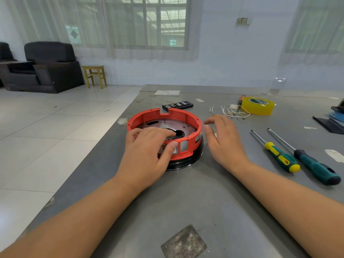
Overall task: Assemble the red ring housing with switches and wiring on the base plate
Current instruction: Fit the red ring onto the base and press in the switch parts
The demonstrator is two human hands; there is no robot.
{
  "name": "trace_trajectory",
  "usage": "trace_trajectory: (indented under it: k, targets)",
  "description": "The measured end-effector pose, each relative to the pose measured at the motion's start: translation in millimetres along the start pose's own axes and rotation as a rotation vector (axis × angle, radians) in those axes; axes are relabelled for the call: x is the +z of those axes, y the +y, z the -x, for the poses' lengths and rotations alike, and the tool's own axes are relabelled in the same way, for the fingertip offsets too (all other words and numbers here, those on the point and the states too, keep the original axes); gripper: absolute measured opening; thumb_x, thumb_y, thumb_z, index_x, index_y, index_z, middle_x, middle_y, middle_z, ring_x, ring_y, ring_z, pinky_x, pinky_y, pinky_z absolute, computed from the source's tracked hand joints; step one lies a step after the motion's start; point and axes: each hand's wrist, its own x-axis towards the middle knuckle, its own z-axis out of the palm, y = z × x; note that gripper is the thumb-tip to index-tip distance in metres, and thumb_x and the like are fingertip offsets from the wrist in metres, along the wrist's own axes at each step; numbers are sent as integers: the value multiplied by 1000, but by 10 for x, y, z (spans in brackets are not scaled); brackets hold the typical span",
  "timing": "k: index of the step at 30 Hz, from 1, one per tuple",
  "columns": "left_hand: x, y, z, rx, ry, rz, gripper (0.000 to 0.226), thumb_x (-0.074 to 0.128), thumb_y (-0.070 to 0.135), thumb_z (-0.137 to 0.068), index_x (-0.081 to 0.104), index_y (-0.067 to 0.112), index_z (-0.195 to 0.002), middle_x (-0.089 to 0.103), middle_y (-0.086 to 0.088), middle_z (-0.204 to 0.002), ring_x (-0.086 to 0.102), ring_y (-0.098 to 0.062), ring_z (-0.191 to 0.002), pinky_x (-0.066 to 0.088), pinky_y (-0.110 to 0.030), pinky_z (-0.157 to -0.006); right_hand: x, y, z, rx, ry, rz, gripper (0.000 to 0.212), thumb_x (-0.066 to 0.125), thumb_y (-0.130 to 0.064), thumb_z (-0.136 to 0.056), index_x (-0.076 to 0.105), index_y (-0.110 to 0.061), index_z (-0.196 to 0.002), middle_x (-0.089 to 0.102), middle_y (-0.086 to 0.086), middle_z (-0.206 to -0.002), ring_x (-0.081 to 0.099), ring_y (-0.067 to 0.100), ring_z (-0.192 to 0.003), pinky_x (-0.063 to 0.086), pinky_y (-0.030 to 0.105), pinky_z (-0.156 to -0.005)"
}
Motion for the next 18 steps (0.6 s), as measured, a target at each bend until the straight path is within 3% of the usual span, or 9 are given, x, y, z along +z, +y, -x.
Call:
trace_trajectory:
  k: [3,9,18]
  targets:
    - [72,85,-13,4,-8,-31,33,51,43,-100,72,30,-122,73,16,-118,60,-13,-121,28,-41,-106,36,201,-115,68,-85,225,31,59,-20,-97,58,-14,-128,54,6,-134,48,28,-126,40,42,-107]
    - [149,18,-71,-20,6,13,27,54,38,-99,75,29,-114,74,16,-109,61,-13,-118,27,-39,-103,212,504,-451,142,-166,465,42,56,-17,-93,57,-15,-135,47,4,-147,43,29,-135,36,44,-110]
    - [218,-51,-92,-4,55,61,33,47,43,-98,74,30,-110,69,19,-104,58,-9,-112,29,-39,-98,417,831,-839,223,-251,527,52,54,-21,-94,53,-18,-145,49,3,-152,39,30,-142,30,45,-117]
